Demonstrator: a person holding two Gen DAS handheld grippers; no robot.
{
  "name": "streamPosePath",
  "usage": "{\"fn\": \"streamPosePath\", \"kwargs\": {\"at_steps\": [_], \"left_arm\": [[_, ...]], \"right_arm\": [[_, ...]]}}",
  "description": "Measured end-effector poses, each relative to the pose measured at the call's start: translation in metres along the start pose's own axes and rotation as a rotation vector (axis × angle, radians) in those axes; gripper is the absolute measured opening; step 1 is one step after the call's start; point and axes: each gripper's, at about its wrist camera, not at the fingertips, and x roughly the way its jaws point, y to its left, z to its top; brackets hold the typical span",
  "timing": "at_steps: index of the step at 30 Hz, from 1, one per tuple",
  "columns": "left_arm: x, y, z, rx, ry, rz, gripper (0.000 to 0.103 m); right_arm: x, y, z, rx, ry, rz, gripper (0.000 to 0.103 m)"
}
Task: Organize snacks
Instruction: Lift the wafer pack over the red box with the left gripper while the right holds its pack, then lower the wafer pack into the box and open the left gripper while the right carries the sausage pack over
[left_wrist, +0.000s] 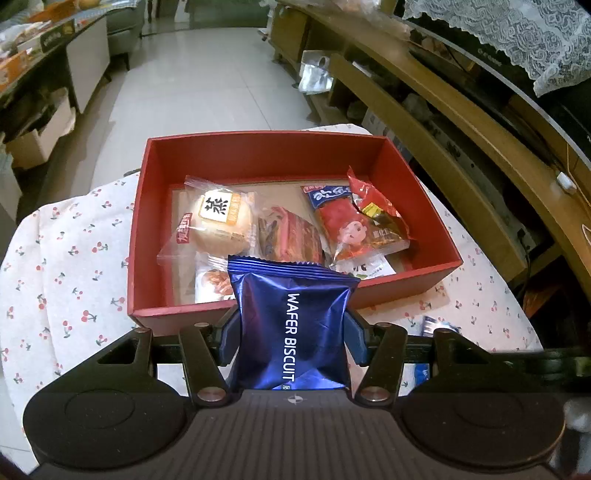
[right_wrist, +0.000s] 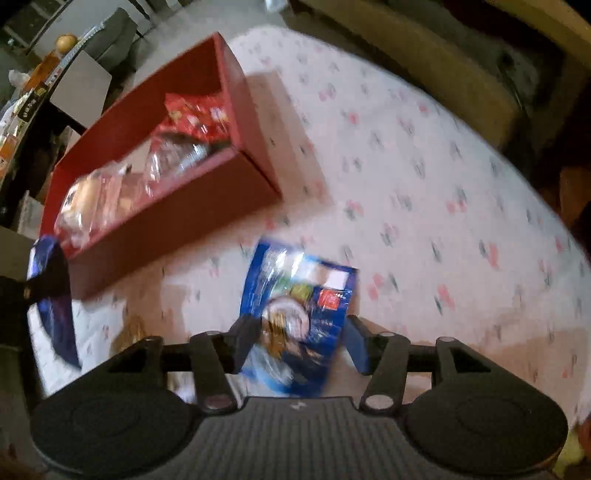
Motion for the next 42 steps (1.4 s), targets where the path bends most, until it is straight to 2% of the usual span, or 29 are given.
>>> {"fn": "streamPosePath", "kwargs": {"at_steps": [4,6,9,12,15,18,20,26,31,35,42], "left_arm": [[0.002,-0.001,0.001,0.006,0.004,-0.002,0.064],[0.003,-0.001,0.0,0.007,0.008,-0.001,0.064],[0.005,-0.003,-0.002,0.013,0.013,0.007,0.064],[0.006,-0.002,-0.002,0.01,0.014,0.009,0.064],[0.009,-0.004,-0.002,0.008,0.017,0.011,0.064],[0.012,-0.007,-0.004,0.021,0.025,0.012,0.064],[0.013,-0.009,-0.005,0.029,0.03,0.016,0.064],[0.011,-0.008,-0.008,0.038,0.03,0.014,0.064],[0.001,-0.009,-0.007,0.039,0.005,0.003,0.064],[-0.007,-0.014,0.004,0.042,-0.034,-0.001,0.064],[0.004,-0.012,0.037,0.014,-0.083,0.035,0.063]], "right_arm": [[0.008,0.031,-0.012,-0.162,-0.016,-0.097,0.082],[0.011,0.041,-0.016,-0.225,-0.037,-0.14,0.083],[0.012,0.045,-0.016,-0.226,-0.035,-0.149,0.087],[0.008,0.038,-0.012,-0.157,-0.02,-0.075,0.087],[0.012,0.043,-0.013,-0.208,-0.038,-0.141,0.088],[0.015,0.055,-0.016,-0.258,-0.041,-0.163,0.09],[0.013,0.06,-0.021,-0.295,-0.051,-0.174,0.087],[-0.002,0.049,-0.028,-0.298,-0.08,-0.162,0.086],[-0.042,0.039,-0.028,-0.233,-0.188,-0.056,0.086],[-0.058,0.052,-0.01,-0.226,-0.277,0.012,0.086],[-0.049,0.077,0.035,-0.23,-0.341,0.022,0.087]]}}
